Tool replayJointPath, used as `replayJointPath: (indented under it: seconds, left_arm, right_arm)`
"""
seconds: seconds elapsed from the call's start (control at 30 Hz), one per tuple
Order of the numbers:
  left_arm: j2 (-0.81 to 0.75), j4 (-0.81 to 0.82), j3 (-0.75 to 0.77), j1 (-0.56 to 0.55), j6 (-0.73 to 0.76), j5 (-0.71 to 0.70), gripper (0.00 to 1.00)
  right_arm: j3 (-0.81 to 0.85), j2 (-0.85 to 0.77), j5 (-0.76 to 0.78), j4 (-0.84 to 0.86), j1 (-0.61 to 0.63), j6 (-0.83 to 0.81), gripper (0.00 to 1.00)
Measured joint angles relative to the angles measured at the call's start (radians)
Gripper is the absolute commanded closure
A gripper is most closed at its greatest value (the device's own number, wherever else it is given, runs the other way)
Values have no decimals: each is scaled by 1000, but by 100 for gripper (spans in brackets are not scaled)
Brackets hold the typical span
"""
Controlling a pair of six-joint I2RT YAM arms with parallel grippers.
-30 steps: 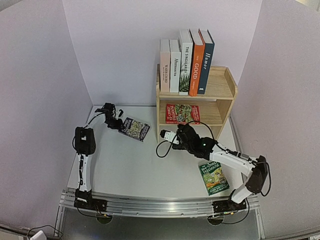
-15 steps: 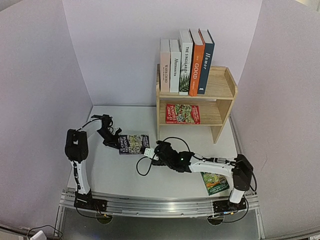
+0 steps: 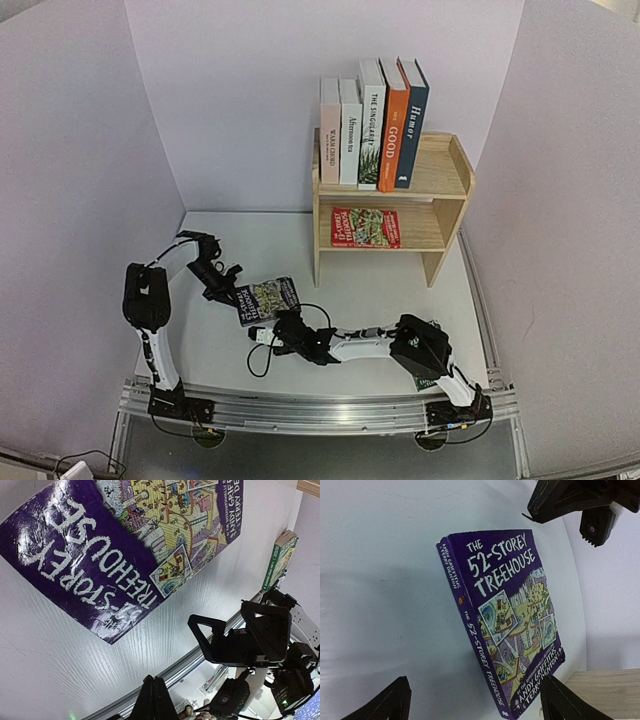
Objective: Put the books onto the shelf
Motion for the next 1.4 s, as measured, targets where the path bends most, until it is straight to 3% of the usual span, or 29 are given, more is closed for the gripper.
replayJointPath:
  seconds: [0.03, 0.07, 0.13, 0.3, 0.6, 0.8, 1.13, 1.4]
  left_arm:
    - [0, -1, 0, 0, 0, 2, 97]
    - [0, -3, 0, 0, 1, 1, 87]
    - [0, -2, 0, 0, -6, -22, 49]
    - [0, 83, -2, 6, -68, -121, 2]
    - [-12, 367, -155, 11, -303, -155, 1]
    - [-26, 467, -211, 8, -414, -137, 11]
    - [-67, 580, -283, 1, -458, -131, 11]
    - [-70, 620, -295, -1, -476, -98, 8]
  right_arm:
    - [11, 20, -1, 19, -3, -12, 12]
    - [22, 39, 0, 37, -6, -22, 12]
    - [37, 70, 4, 71, -15, -32, 11]
    - [52, 78, -7, 83, -40, 66, 10]
    - [113, 26, -18, -17, -75, 445, 10]
    - [72, -12, -23, -42, -100, 730, 10]
    - [72, -10, 8, -81, -140, 1212, 13]
    - [187, 111, 9, -84, -155, 1360, 17]
